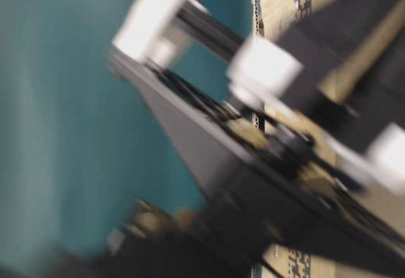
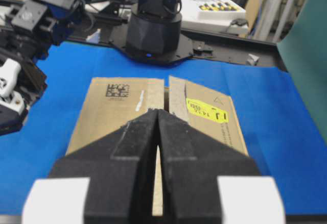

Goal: Apply tape along the seams of the closed cardboard box to seal it securely.
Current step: 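Close the left gripper on the tape strip and peel it off, then carry the tape strip with the left gripper to the box seam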

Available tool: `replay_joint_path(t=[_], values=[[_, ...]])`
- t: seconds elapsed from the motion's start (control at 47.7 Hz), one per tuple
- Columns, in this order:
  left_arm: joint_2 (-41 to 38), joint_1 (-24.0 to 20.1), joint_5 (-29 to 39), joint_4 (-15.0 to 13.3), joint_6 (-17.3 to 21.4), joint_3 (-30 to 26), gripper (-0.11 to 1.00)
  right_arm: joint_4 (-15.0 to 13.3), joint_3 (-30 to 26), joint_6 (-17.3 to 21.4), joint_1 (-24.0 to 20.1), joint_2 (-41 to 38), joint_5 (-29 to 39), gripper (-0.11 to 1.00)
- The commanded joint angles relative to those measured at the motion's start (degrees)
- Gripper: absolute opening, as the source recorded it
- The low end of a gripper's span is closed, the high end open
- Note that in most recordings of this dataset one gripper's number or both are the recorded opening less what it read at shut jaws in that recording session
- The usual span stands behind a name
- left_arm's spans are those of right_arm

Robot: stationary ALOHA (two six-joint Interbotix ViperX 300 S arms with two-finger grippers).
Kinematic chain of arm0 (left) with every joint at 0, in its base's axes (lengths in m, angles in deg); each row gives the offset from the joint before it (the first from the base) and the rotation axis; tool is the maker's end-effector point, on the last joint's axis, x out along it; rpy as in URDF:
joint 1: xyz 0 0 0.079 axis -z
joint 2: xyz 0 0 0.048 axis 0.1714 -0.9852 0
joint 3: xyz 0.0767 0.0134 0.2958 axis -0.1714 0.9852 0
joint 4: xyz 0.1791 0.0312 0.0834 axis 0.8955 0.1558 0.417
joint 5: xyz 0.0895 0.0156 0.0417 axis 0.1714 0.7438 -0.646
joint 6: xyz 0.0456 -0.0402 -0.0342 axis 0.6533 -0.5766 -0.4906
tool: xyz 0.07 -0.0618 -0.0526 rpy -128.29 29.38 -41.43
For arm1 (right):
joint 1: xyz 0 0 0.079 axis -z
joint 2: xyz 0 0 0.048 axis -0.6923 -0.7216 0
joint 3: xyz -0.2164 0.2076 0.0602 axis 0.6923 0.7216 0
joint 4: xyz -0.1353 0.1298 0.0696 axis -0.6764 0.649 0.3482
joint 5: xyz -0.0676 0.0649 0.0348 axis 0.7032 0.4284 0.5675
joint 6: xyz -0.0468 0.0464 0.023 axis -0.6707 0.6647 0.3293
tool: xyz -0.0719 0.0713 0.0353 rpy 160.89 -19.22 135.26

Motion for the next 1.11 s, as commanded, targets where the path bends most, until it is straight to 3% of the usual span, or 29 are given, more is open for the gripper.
replay_joint_path(t=[0.0, 0.335, 0.67, 1.089], values=[[1.93, -0.62, 0.88, -0.09, -0.18, -3.69, 0.0, -0.09, -1.41, 0.18, -0.44, -0.09, 0.0, -0.01], [2.02, -1.23, 2.72, -0.09, -0.26, -6.94, 0.0, -0.09, -1.41, 0.18, -1.23, -0.09, 0.88, -0.01], [15.21, -4.57, 2.9, 0.09, 1.14, 3.69, 0.0, -0.09, -1.49, 0.09, -1.23, -0.09, 0.88, -0.01], [26.37, -13.36, 1.58, 0.18, 3.52, 14.41, 0.0, -0.09, -1.49, -0.09, -1.23, -0.18, 0.53, -0.01]])
